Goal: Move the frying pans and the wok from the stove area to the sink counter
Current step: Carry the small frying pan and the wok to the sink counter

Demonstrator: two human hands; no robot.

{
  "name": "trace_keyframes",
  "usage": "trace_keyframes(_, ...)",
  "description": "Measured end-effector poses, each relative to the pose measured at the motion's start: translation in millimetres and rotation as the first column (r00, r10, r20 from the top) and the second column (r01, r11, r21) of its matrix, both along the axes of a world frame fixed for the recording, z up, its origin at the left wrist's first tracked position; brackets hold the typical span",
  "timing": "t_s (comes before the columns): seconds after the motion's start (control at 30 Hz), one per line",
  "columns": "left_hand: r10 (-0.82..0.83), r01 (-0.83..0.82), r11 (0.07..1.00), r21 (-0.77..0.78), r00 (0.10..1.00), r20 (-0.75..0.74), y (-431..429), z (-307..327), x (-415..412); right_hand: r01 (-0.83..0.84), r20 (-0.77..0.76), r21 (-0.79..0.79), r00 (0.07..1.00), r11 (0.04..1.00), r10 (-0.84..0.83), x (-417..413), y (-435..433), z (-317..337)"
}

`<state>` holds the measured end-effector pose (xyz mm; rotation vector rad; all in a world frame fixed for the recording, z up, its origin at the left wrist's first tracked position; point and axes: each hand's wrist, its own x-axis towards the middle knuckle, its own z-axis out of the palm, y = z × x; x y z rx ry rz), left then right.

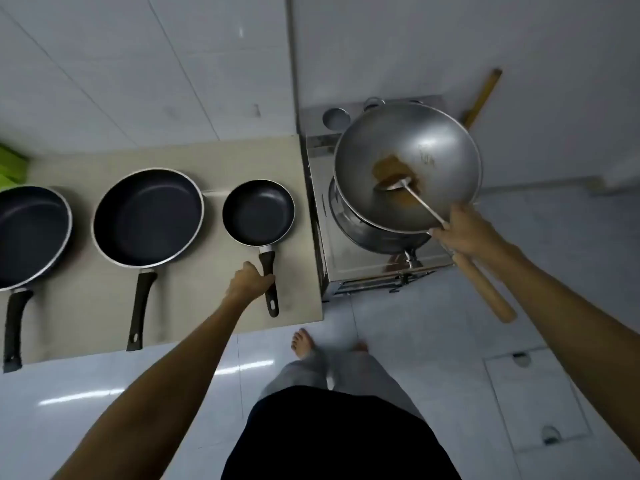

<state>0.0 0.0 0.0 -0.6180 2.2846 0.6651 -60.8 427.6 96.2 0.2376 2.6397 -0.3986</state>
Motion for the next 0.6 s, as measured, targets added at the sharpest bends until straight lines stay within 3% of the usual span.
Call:
trace_keyframes(0.1,0.222,-0.243,0.955,0.171,0.966,0.133,14.5,-17.0,0.5,0.038,-0.031,-0.030,0.999,0.999,-0.039,4.8,11.0,-0.9)
trace_keyframes(0.2,0.480,-0.527,0.769,0.362,0.850,0.220,31.2,-31.7,2.7,0.047,0.026,-0.052,0.999,0.998,-0.045,11.6,28.2,-9.5)
trace_keyframes(0.27,0.585,-0.621,0.669,0.408,0.779,0.226,40.5,-35.7,-1.2,0.091,0.083,-0.046,0.993,0.995,-0.087,9.6,39.5,-16.4)
trace_keyframes(0.47,0.752,-0.709,0.464,0.531,0.632,0.187,62.6,-22.9,-6.7,0.170,0.168,-0.169,0.976,0.971,-0.141,3.3,59.3,-34.1)
trace_keyframes(0.6,0.786,-0.743,0.248,0.622,0.530,0.319,68.8,-10.2,-15.2,0.278,0.285,-0.331,0.940,0.902,-0.185,0.0,70.2,-40.4)
